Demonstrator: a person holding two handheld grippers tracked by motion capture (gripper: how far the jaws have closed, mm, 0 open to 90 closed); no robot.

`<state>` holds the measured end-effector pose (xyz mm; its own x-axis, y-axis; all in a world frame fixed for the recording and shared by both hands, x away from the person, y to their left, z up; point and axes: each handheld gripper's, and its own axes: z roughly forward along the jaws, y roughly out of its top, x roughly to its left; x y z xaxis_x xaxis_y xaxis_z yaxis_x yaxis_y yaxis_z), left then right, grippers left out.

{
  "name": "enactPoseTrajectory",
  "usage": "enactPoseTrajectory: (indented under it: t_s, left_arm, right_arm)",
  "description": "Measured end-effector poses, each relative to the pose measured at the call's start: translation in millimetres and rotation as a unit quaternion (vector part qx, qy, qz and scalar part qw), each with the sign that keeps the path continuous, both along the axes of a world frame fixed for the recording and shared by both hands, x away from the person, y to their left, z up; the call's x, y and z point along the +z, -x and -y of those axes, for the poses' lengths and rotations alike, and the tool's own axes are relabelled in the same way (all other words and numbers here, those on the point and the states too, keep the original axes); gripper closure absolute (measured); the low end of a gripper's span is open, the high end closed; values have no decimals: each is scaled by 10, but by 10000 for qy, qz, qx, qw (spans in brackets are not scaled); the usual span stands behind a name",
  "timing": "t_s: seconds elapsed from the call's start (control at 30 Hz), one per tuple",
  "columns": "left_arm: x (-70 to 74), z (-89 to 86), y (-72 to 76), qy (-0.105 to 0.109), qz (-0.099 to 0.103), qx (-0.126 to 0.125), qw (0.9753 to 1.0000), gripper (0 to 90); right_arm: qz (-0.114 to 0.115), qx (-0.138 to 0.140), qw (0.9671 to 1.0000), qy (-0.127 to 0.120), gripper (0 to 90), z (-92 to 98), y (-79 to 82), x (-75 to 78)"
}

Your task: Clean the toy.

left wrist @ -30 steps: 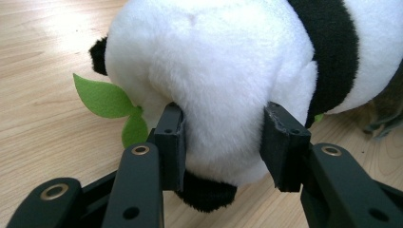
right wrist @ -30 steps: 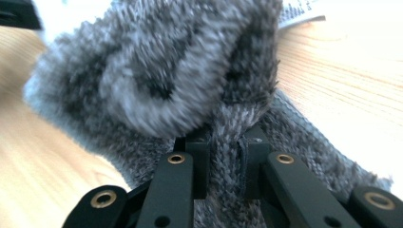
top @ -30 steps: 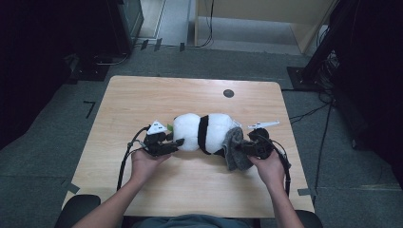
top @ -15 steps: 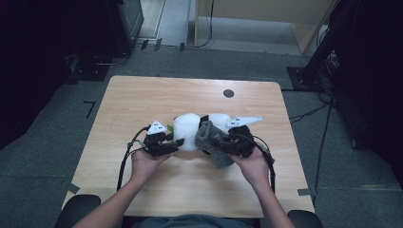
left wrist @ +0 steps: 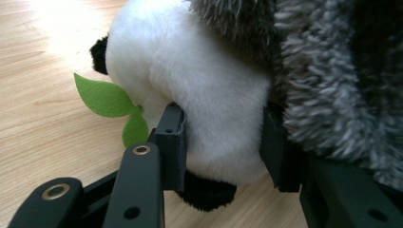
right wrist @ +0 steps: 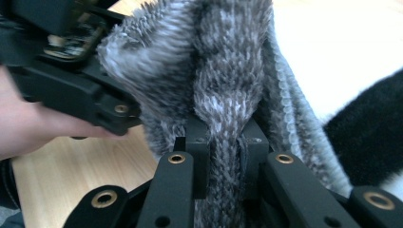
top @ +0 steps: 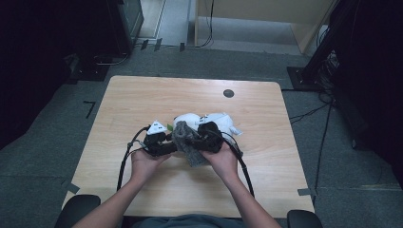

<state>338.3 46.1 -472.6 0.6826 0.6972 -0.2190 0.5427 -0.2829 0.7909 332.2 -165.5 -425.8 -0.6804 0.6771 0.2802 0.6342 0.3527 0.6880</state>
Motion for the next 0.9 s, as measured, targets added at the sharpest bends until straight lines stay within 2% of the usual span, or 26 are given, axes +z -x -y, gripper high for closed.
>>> enactPoseTrajectory:
  t_s: [0.17,0.3,0.6,0.9]
  left_arm:
    - [-7,8,1,-48,57,-29,10000,568]
    - [-8,6,-1,-35,59,-26,10000,568]
    - [-7,9,1,-21,70,-37,10000,567]
    - [-7,12,1,23,51,-48,10000,569]
  right_arm:
    - [52,4,10000,-12,796,81,-20,-67]
    - [101,-48,9997,210,798,176,38,-47]
    - [76,-213,9991,349,797,567,195,63]
    - [120,-629,9972,377,795,959,254,193]
